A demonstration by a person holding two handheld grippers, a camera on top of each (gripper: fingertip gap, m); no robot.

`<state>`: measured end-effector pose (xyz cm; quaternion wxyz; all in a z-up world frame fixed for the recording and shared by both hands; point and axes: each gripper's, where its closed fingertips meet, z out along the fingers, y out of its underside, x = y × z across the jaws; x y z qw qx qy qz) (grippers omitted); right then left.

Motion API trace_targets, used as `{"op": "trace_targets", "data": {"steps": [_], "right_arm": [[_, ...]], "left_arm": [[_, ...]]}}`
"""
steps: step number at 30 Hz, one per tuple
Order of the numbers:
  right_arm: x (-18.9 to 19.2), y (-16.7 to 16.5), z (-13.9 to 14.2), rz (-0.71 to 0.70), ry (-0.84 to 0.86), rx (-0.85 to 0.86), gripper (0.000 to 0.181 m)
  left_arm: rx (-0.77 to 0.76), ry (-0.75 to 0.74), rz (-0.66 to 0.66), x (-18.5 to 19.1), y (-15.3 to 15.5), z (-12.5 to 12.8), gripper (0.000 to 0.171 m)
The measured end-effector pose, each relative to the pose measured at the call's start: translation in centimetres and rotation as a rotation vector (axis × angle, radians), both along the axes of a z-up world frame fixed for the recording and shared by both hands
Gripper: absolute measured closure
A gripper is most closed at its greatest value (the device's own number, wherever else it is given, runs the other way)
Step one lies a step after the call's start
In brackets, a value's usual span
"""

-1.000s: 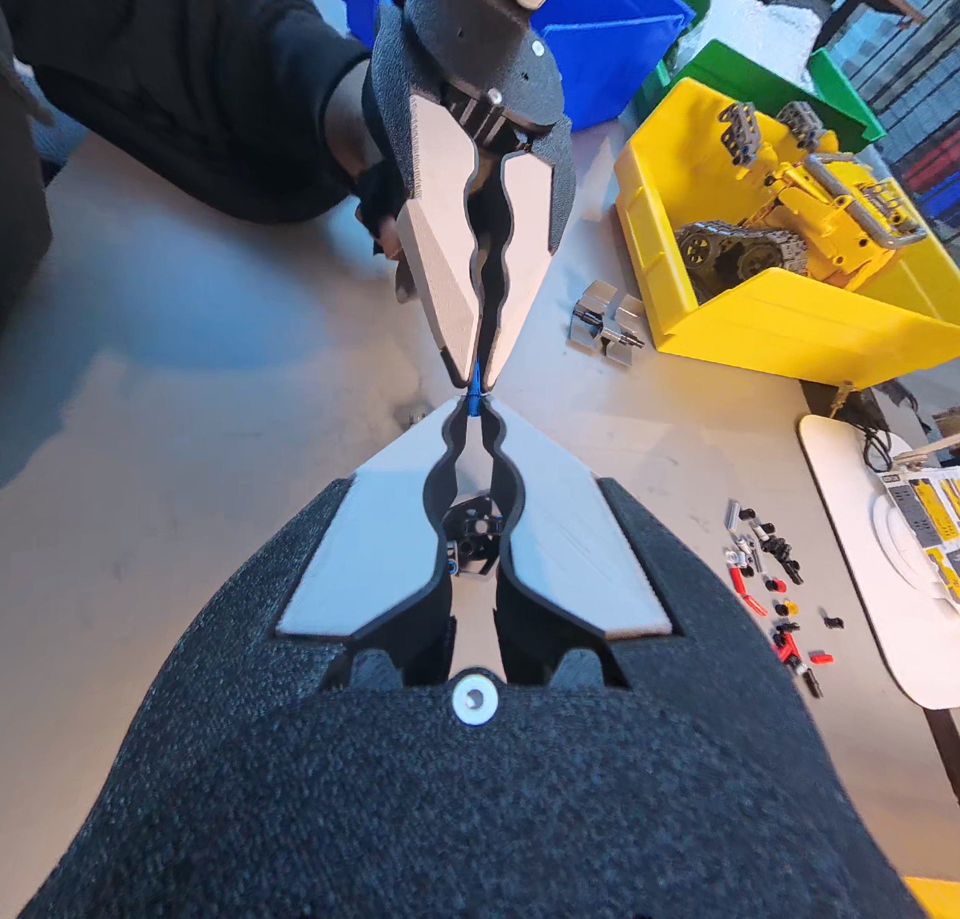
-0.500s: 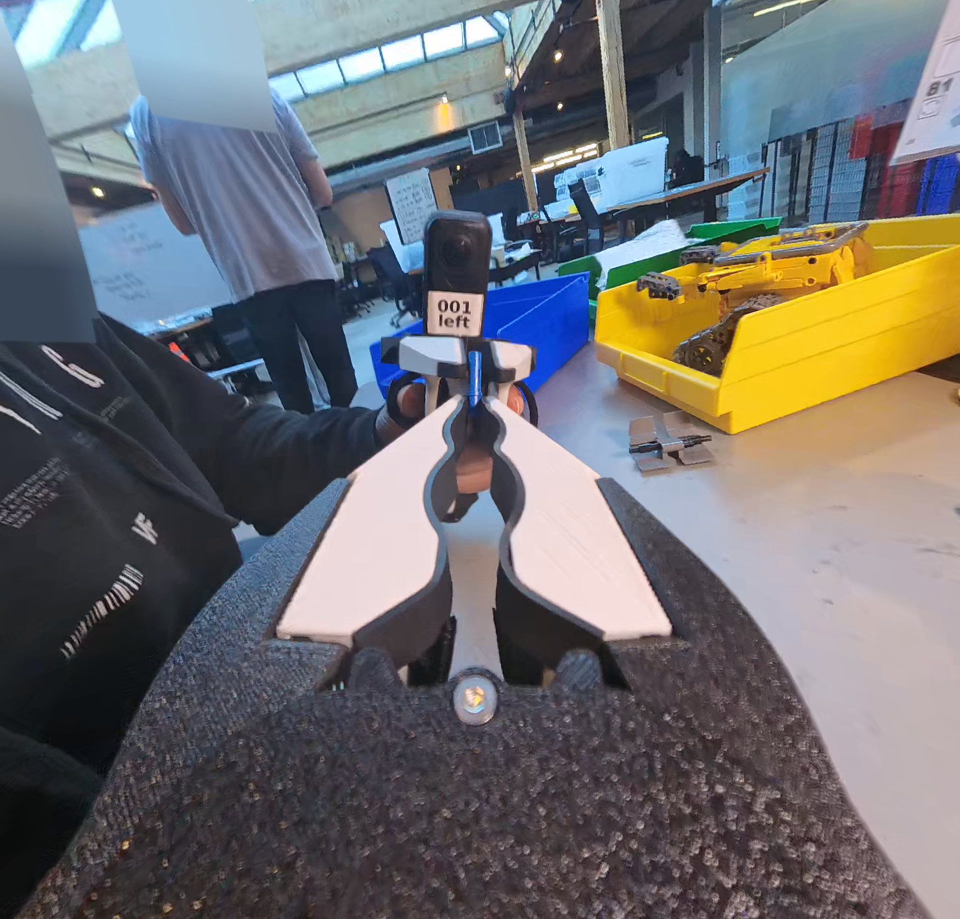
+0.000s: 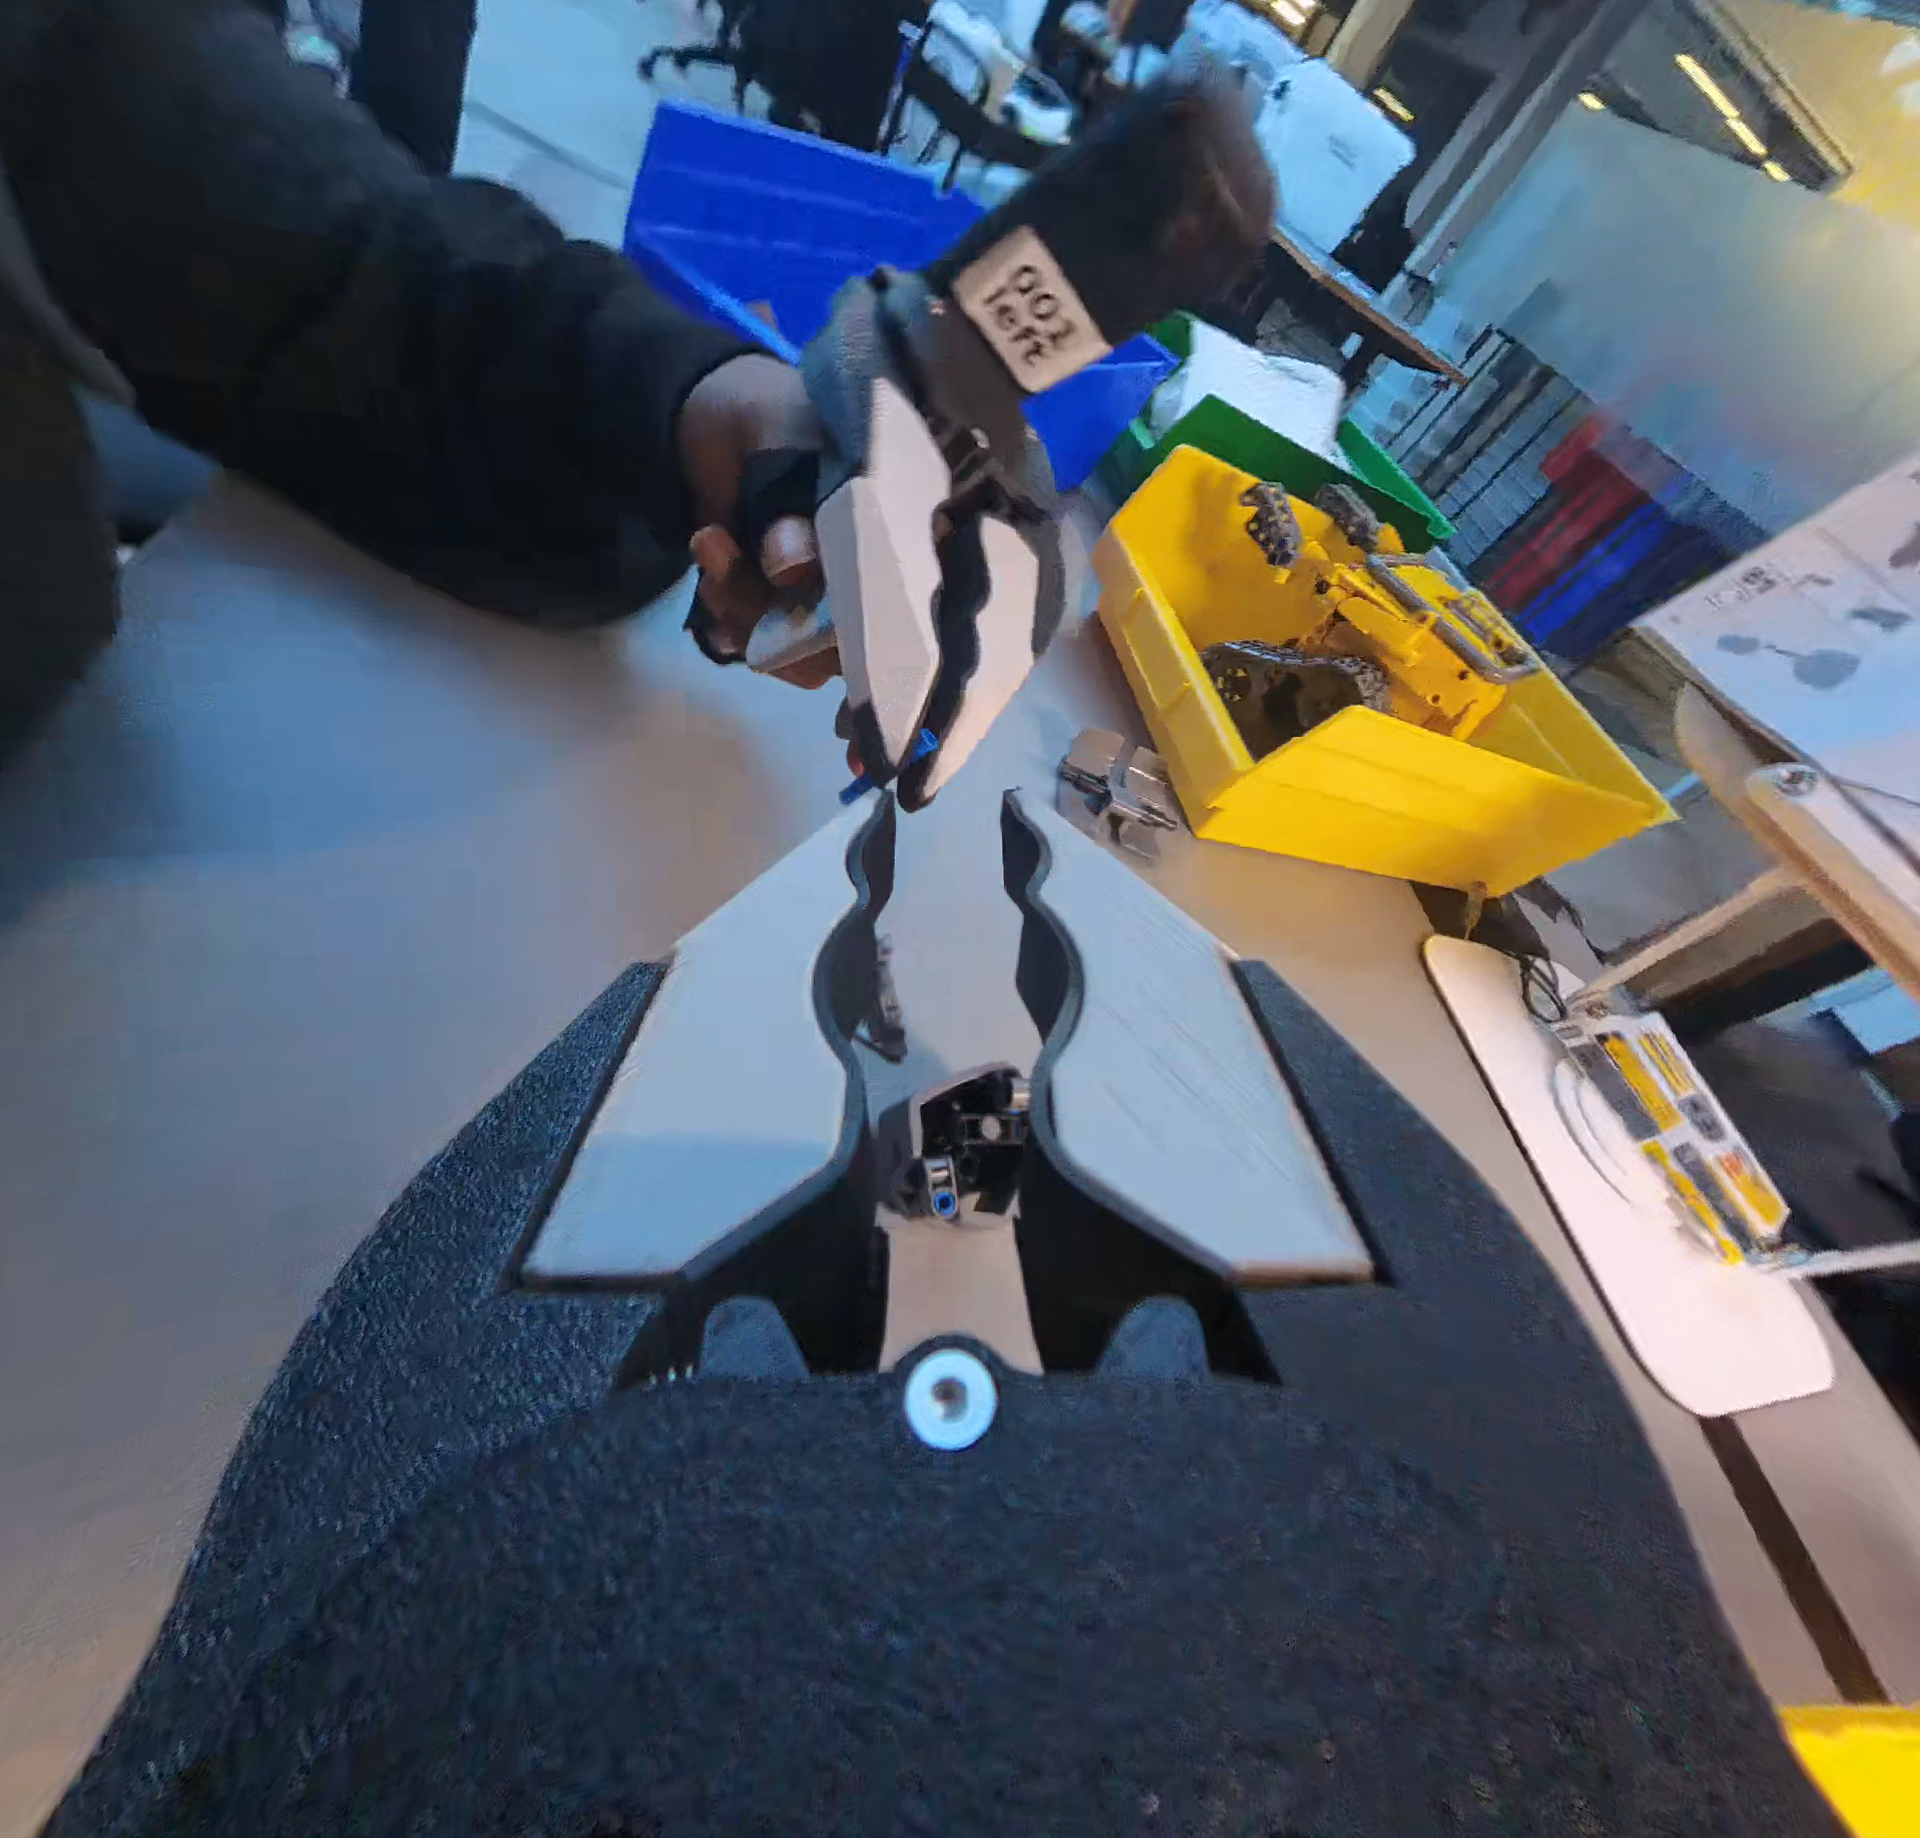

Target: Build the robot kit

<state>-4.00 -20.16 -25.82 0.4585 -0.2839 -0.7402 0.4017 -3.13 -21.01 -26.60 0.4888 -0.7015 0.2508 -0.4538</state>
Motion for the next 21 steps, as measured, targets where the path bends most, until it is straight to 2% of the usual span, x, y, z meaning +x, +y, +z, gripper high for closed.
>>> {"op": "trace_targets", "data": {"steps": [4,14,18,21], "right_arm": [[0.2,-1.7,-0.6,0.043,0.008,0.073,0.159],[0.2,-2.3,-0.8,0.044,0.046,0.171,0.161],[0.4,-2.6,-0.4,0.066,0.047,0.137,0.160],[1.0,-3.0,-0.4,0.119,0.000,0.054,0.149]], "left_arm": [[-0.106,-0.103,-0.102,1.2,-0.7,-0.4,0.168],[-0.284,-0.345,-0.169,1.3,-0.6,0.2,0.169],[-0.308,-0.396,-0.198,1.3,-0.8,0.6,0.169],[-0.314,-0.408,-0.206,1.2,-0.9,0.7,0.168]]}}
